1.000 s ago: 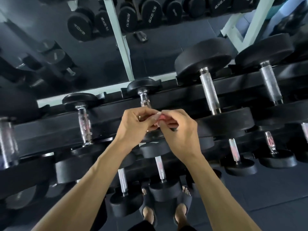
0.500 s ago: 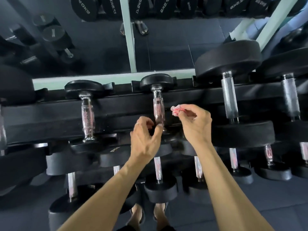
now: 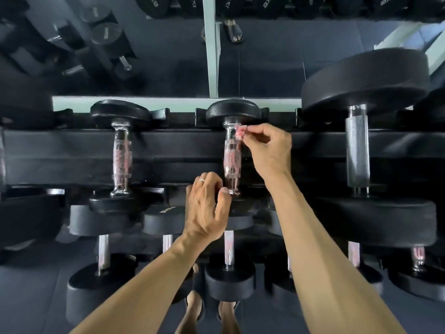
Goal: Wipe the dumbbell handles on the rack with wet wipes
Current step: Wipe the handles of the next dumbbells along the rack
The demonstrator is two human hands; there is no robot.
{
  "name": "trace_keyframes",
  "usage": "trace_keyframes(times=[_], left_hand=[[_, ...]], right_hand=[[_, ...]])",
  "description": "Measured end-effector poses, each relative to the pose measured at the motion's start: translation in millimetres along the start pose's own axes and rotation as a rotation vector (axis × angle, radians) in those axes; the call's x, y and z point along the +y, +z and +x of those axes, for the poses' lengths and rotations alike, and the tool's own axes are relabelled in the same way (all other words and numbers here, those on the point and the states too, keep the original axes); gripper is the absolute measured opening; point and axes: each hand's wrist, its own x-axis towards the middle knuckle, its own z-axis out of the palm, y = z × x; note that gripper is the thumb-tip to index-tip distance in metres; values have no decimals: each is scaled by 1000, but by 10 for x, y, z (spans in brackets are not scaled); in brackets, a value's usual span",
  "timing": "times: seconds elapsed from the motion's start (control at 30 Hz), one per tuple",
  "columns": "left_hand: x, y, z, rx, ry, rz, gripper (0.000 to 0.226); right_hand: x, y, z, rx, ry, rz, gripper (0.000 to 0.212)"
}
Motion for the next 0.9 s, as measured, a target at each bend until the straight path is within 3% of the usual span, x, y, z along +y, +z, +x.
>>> trace_keyframes(times=[0.33,0.47,0.63,0.77,0.9], left_hand=[[-32,-15,23,1,17,-61,25],[-32,-16,24,-6,24,-61,24],[-70,-38,28,-20,22,-90,20],[-70,-40,26,-19,27,-97,21],[-64,-37,29,-25,24,-92,20]], right_hand=[[206,-152,-418,-168,121,-108,5],[31,-67,-118,-77,13,-1,6],[57,-6,-243,-35,-173,-164,9],[234,-168,-596,-180,-64,-261,12],[69,-106,-380,-94,-132,-131,11]])
